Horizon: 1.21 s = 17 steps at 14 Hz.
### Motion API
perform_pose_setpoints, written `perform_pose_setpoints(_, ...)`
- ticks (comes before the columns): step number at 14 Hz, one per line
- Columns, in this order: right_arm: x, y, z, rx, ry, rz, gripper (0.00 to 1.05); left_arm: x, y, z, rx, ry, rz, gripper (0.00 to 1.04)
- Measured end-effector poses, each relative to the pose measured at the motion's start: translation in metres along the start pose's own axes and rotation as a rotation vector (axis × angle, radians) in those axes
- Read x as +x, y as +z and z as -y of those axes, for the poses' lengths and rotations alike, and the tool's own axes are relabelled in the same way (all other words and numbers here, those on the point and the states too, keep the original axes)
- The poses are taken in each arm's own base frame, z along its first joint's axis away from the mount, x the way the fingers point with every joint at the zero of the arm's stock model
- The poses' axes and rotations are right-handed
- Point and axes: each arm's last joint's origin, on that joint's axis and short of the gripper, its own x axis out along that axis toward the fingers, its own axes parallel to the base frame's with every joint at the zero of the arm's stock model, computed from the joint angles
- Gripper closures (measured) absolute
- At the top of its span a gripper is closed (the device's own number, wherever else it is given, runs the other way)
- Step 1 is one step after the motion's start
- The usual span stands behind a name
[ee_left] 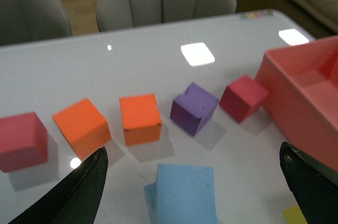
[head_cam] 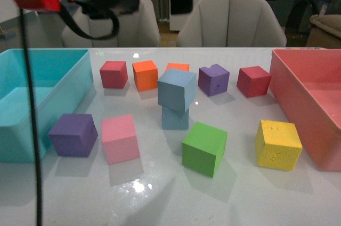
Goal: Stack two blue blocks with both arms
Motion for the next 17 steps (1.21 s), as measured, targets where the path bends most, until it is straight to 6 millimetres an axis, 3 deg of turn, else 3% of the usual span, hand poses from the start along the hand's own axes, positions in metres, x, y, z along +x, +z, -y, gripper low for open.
perform_pose_setpoints(2, 0.0, 0.0, 0.0, 0.0, 0.0, 0.0, 0.06, -0.081, 0.011, 0.003, 0.055, 0.016, 0.219, 0.07)
perform_pose_setpoints(3, 0.0, 0.0, 0.0, 0.0, 0.0, 0.0, 0.06, -0.129, 0.005, 0.006, 0.075, 0.114, 0.304, 0.13)
perform_pose_setpoints(4, 0.0, 0.0, 0.0, 0.0, 0.0, 0.0, 0.06, -0.225, -0.064, -0.033, 0.032, 0.446, 0.306, 0.55)
perform_pose_setpoints(5, 0.0, 0.0, 0.0, 0.0, 0.0, 0.0, 0.06, -0.242, -0.095, -0.038, 0.037, 0.409, 0.321, 0.95)
perform_pose_setpoints(6, 0.0, 0.0, 0.0, 0.0, 0.0, 0.0, 0.06, -0.248, -0.109, -0.041, 0.038, 0.41, 0.314, 1.03)
perform_pose_setpoints(10, 0.0, 0.0, 0.0, 0.0, 0.0, 0.0, 0.06, -0.263, -0.132, -0.053, 0.035, 0.427, 0.316, 1.03)
perform_pose_setpoints(17, 0.0, 0.0, 0.0, 0.0, 0.0, 0.0, 0.06, -0.269, -0.141, -0.049, 0.041, 0.403, 0.324, 1.03)
